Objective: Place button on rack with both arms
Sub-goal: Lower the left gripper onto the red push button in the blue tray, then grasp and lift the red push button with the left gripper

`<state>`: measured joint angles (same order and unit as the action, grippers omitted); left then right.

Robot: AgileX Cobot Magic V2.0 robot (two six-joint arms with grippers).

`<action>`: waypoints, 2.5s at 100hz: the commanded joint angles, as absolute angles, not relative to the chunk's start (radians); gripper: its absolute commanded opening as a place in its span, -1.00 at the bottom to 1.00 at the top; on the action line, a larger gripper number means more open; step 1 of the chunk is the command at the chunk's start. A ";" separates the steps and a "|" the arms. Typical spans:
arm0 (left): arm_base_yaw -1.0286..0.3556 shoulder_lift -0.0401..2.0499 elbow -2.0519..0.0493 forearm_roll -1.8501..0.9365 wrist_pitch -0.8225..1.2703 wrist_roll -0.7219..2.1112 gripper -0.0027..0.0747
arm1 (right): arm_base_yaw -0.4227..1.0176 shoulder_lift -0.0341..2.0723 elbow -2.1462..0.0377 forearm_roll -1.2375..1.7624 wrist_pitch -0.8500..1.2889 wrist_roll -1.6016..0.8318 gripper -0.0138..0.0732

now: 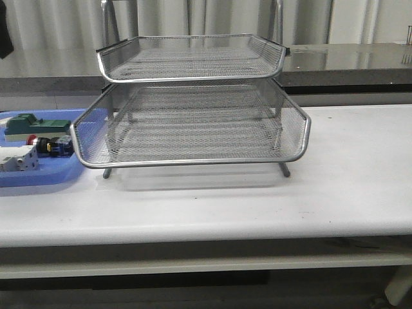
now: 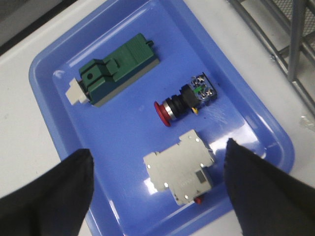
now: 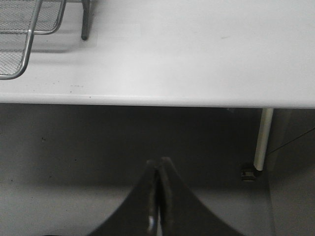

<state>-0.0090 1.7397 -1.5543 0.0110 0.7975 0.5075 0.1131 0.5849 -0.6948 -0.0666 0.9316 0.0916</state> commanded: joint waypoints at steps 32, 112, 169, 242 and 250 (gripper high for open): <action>-0.035 2.042 -1.898 -0.042 0.886 0.781 0.47 | 0.110 0.586 -0.718 -0.079 0.880 0.089 -0.84; -0.063 2.276 -1.989 -0.060 0.912 0.851 0.47 | 0.110 0.586 -0.718 -0.079 0.880 0.089 -0.84; -0.061 2.307 -2.029 -0.031 0.900 0.851 -0.15 | 0.110 0.586 -0.718 -0.079 0.880 0.089 -0.84; -0.061 2.246 -2.392 0.042 1.276 0.753 -0.92 | 0.110 0.586 -0.718 -0.079 0.880 0.089 -0.84; -0.061 2.216 -2.392 0.071 1.276 0.709 -0.92 | 0.110 0.586 -0.718 -0.079 0.881 0.089 -0.84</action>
<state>-0.0611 2.3239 -2.3542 0.0421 1.2446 0.7665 0.1131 0.5849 -0.6948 -0.0666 0.9333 0.0916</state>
